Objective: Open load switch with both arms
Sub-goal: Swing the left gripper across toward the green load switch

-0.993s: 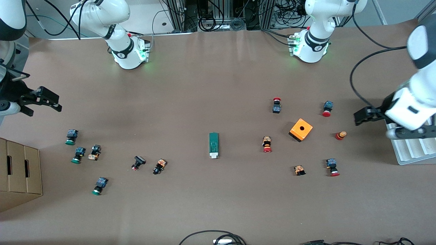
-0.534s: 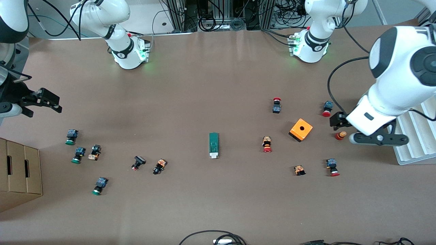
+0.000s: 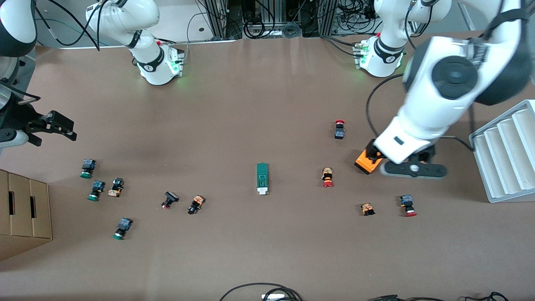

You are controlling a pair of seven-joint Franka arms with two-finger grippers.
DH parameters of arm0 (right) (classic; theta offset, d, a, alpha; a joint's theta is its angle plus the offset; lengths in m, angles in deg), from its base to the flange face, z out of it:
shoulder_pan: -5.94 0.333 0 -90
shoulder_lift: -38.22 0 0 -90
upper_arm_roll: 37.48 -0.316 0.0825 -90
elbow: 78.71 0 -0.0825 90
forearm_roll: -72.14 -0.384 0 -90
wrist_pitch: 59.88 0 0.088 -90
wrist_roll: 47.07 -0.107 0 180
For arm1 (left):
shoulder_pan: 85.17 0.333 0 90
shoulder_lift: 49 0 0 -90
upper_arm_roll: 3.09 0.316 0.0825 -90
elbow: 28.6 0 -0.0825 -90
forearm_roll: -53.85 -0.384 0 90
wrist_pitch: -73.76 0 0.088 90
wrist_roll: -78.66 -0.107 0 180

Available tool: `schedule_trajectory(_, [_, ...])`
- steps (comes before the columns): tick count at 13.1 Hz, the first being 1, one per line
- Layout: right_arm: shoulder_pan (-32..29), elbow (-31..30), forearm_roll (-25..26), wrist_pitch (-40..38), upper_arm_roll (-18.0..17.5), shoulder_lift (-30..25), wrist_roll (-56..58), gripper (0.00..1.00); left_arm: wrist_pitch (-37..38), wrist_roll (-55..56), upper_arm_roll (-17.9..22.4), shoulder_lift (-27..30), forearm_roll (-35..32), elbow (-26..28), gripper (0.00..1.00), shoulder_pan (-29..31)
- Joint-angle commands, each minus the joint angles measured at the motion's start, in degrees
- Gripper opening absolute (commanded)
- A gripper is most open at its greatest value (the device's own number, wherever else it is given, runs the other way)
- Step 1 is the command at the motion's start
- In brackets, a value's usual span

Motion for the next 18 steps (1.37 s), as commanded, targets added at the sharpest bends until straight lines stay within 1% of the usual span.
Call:
schedule_trajectory(1, [-0.32, 1.24, 1.66, 0.46, -0.22, 0.81, 0.03, 1.00, -1.50, 8.58, 0.43, -1.48, -6.49, -0.12, 1.00, -5.03])
schedule_trajectory(3, [-0.06, 1.24, 1.66, 0.63, -0.13, 0.72, 0.03, 1.00, -2.29, 15.78, 0.52, -3.06, -7.73, -0.04, 1.00, -8.02])
schedule_trajectory(5, [-0.24, 1.24, 1.66, 0.64, -0.13, 0.81, 0.03, 1.00, -2.12, 22.72, 0.52, -4.37, -13.60, 0.05, 1.00, -12.24])
schedule_trajectory(7, [-0.33, 1.24, 1.66, 0.64, -0.13, 0.81, 0.03, 1.00, -1.60, 29.93, 0.52, -4.91, -16.16, 0.58, 1.00, -16.55])
schedule_trajectory(9, [-0.24, 1.24, 1.66, 0.72, -0.13, 0.72, 0.03, 1.00, 0.94, 34.86, 0.61, -4.12, -16.88, 0.49, 1.00, -20.06])
schedule_trajectory(12, [-0.24, 1.24, 1.66, 0.81, -0.13, 0.81, 0.03, 1.00, 4.81, 44.60, 0.61, -2.80, -21.44, -0.03, 1.00, -27.53])
schedule_trajectory(14, [-0.24, 1.24, 1.65, 0.81, -0.13, 0.81, 0.03, 1.00, 4.74, 54.35, 0.61, -3.15, -22.76, -0.12, 1.00, -31.32])
schedule_trajectory(16, [-0.24, 1.24, 1.66, 1.07, -0.13, 0.81, 0.03, 1.00, 3.68, 62.44, 0.52, -4.55, -26.53, -0.12, 1.00, -34.48])
schedule_trajectory(18, [-0.15, 1.24, 1.66, 1.07, -0.13, 0.80, 0.03, 1.00, 2.89, 67.30, 0.52, -6.83, -28.91, -1.00, 1.00, -36.86])
